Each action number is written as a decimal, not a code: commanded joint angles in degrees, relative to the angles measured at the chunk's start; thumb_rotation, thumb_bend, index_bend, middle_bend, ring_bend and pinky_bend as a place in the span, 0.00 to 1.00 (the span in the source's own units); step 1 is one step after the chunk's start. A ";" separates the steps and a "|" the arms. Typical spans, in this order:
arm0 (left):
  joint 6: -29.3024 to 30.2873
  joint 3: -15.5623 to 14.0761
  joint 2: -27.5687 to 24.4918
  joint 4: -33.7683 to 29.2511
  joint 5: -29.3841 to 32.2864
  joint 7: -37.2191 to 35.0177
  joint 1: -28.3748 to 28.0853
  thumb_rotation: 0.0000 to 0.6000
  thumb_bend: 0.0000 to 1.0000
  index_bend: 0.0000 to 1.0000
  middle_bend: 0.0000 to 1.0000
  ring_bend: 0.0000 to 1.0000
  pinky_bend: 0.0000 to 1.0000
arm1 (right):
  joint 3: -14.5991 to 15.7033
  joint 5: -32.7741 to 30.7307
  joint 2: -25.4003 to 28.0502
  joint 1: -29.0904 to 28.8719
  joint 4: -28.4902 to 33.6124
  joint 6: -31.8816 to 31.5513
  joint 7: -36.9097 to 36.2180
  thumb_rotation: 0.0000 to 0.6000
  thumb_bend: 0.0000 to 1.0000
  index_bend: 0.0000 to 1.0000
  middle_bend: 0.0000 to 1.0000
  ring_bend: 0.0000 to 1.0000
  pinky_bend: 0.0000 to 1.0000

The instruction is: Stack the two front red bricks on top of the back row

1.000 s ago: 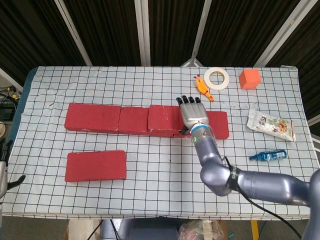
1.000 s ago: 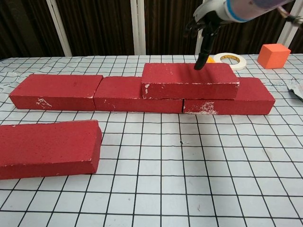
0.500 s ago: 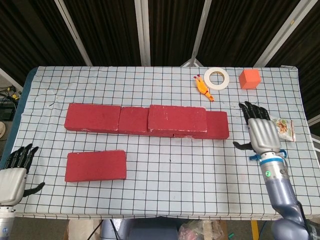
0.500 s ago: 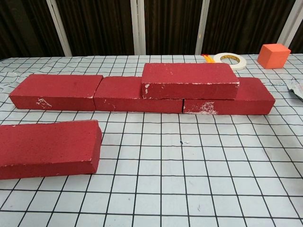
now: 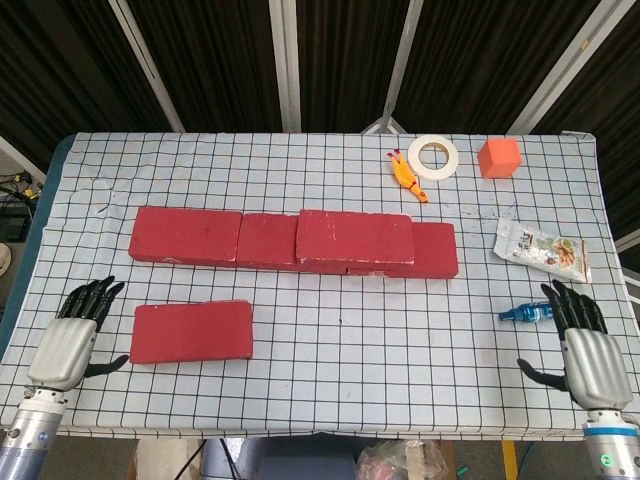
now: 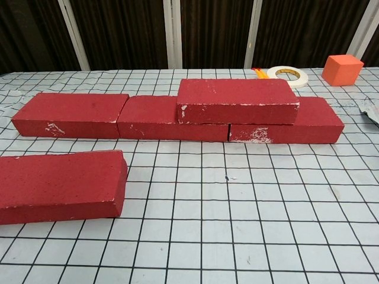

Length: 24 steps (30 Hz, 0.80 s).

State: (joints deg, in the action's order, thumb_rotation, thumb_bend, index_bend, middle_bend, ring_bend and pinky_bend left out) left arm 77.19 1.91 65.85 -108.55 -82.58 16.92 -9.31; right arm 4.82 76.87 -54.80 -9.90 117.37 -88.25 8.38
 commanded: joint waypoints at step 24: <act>-9.77 1.22 7.73 -4.97 24.64 23.09 -12.02 1.00 0.00 0.00 0.00 0.00 0.06 | -0.62 2.50 -3.99 4.94 -4.98 4.05 -0.58 1.00 0.18 0.02 0.00 0.00 0.00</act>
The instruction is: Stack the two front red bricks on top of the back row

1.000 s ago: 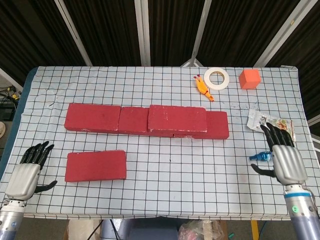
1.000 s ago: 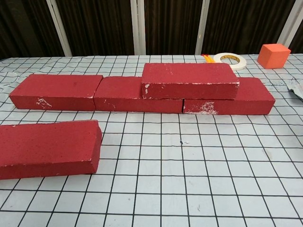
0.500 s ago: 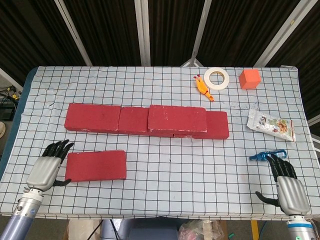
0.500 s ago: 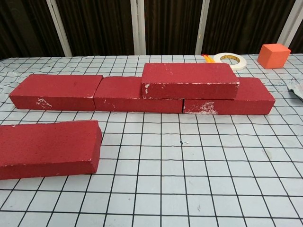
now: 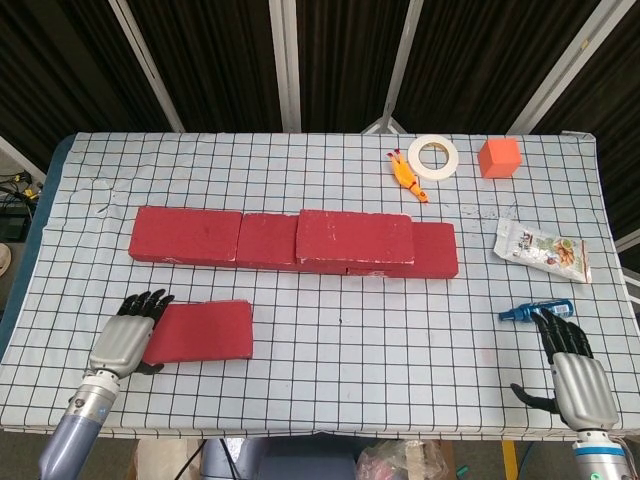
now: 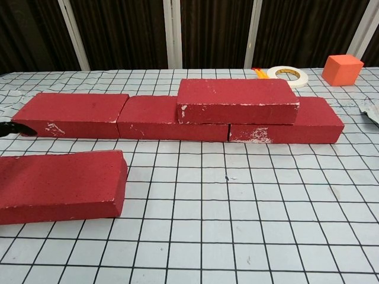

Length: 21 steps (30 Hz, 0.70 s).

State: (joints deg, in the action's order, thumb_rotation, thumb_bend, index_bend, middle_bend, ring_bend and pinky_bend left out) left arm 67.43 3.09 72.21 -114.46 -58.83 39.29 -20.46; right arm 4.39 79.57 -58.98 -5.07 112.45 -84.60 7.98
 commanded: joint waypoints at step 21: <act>5.01 1.06 9.06 1.27 10.96 12.84 -7.82 1.00 0.00 0.01 0.11 0.05 0.19 | -2.35 -0.76 1.58 1.65 -0.13 1.74 -1.85 1.00 0.18 0.03 0.00 0.00 0.00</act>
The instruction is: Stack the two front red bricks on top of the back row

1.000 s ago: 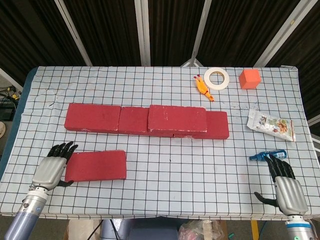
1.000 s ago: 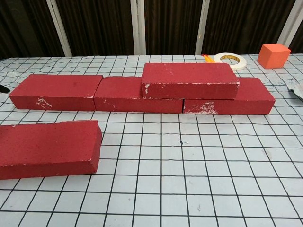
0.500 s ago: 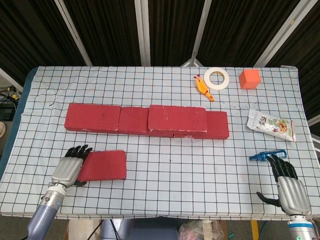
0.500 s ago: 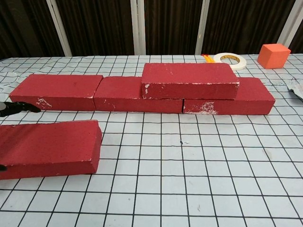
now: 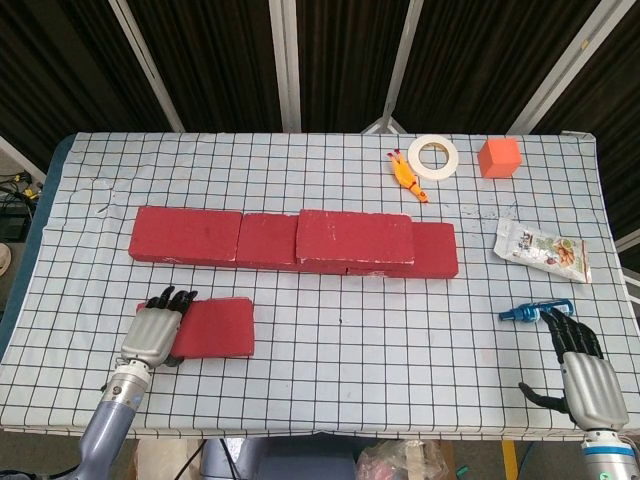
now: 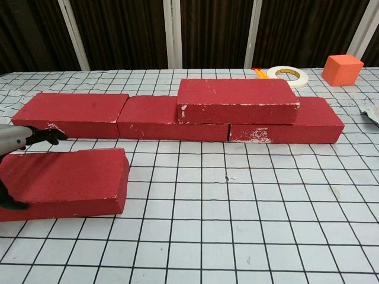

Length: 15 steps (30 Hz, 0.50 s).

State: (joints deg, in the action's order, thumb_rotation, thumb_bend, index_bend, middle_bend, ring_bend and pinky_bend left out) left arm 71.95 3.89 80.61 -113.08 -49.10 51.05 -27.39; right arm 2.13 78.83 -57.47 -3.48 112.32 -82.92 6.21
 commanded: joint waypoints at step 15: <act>1.04 0.72 2.33 0.97 7.16 2.75 -4.59 1.00 0.00 0.05 0.14 0.05 0.19 | -1.17 -0.57 0.14 0.68 0.14 0.75 -0.07 1.00 0.18 0.03 0.00 0.00 0.00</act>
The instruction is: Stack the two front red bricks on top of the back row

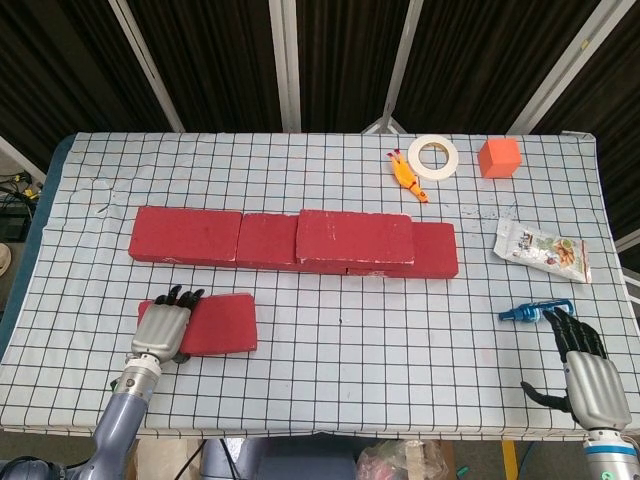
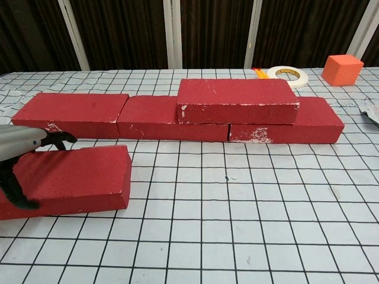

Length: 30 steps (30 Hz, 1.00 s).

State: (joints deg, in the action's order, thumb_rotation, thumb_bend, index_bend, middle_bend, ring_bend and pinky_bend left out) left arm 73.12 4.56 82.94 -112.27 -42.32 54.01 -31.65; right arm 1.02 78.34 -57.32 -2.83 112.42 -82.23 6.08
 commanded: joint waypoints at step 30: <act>-0.43 -0.66 -3.34 -3.24 6.38 -2.68 -5.23 1.00 0.00 0.02 0.01 0.00 0.12 | -1.27 -1.95 0.10 0.47 0.71 1.49 2.09 1.00 0.18 0.03 0.00 0.00 0.00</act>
State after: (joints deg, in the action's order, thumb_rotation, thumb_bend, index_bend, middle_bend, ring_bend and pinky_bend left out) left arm 72.67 3.94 79.63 -115.57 -35.95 51.36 -36.82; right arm -0.24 76.42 -57.22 -2.37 113.12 -80.76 8.14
